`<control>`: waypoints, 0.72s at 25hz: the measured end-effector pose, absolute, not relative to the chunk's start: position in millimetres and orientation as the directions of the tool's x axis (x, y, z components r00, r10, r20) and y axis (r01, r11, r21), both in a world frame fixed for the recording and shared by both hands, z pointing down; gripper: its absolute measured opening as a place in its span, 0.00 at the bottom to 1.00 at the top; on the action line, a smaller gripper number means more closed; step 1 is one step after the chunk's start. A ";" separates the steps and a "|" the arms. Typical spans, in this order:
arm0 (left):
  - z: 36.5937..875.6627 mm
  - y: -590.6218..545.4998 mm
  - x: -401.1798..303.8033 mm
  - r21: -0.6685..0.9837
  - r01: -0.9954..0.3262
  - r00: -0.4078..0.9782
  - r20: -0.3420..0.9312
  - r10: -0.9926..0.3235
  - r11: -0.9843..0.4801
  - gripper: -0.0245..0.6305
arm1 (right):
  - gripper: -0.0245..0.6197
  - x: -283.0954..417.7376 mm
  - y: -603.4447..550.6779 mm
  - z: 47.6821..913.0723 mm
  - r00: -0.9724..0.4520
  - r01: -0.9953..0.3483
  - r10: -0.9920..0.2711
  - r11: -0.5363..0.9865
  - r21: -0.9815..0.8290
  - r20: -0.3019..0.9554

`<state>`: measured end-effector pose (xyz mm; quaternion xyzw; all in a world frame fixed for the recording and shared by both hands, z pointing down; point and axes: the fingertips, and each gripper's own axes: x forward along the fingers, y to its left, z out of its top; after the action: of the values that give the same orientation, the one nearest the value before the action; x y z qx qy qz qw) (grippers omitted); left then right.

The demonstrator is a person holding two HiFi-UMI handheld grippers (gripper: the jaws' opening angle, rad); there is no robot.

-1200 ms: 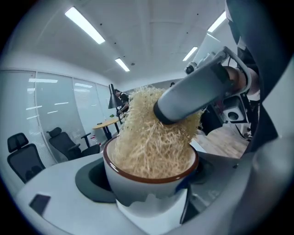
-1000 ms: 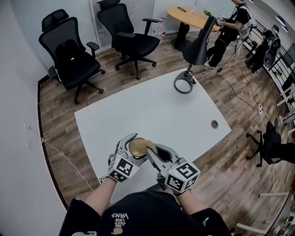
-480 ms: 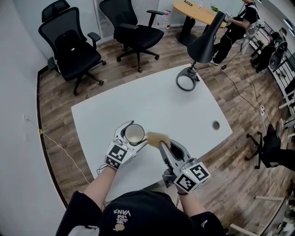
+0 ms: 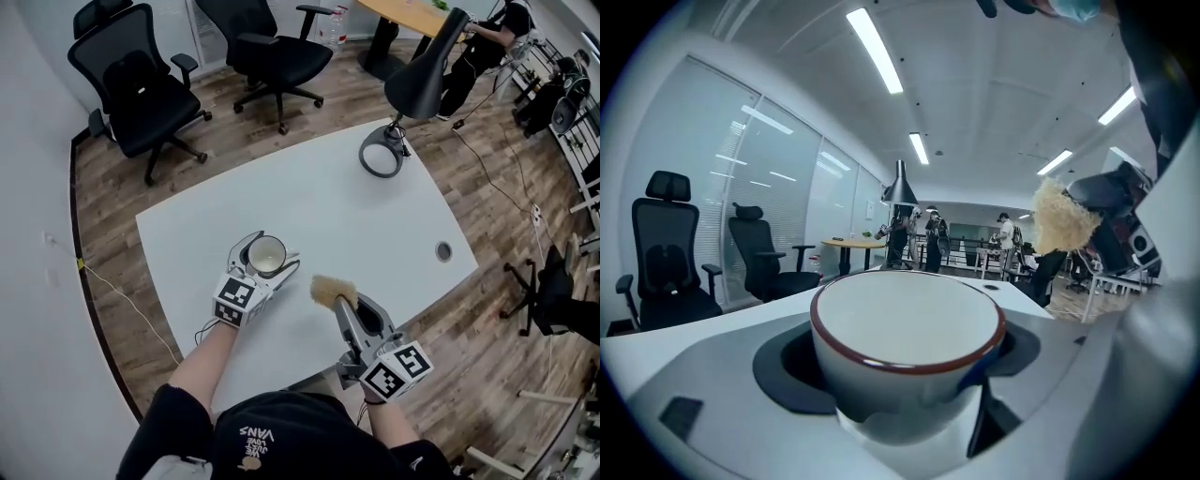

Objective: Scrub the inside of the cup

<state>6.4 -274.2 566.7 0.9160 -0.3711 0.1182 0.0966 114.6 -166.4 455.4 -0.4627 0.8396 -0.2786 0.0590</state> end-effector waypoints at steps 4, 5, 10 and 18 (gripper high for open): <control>577.3 -283.2 6.8 0.118 -0.707 0.696 0.287 -0.658 -0.697 0.68 | 0.16 115.9 -168.4 465.1 -0.556 -0.749 -0.812 0.395 -0.532 0.180; 579.6 -284.9 7.4 0.124 -0.708 0.696 0.286 -0.658 -0.695 0.68 | 0.16 116.6 -169.3 467.6 -0.555 -0.750 -0.811 0.391 -0.534 0.186; 590.4 -293.4 10.1 0.144 -0.715 0.692 0.288 -0.662 -0.684 0.68 | 0.16 120.2 -173.8 474.8 -0.551 -0.756 -0.808 0.379 -0.534 0.208; 601.6 -304.0 8.8 0.169 -0.723 0.685 0.295 -0.666 -0.670 0.68 | 0.16 121.0 -180.3 483.5 -0.555 -0.756 -0.799 0.369 -0.541 0.231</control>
<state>8.8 -304.0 601.6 0.9077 -0.3826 0.1046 0.1371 121.0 -180.3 483.5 -0.4703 0.8265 -0.3074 0.0349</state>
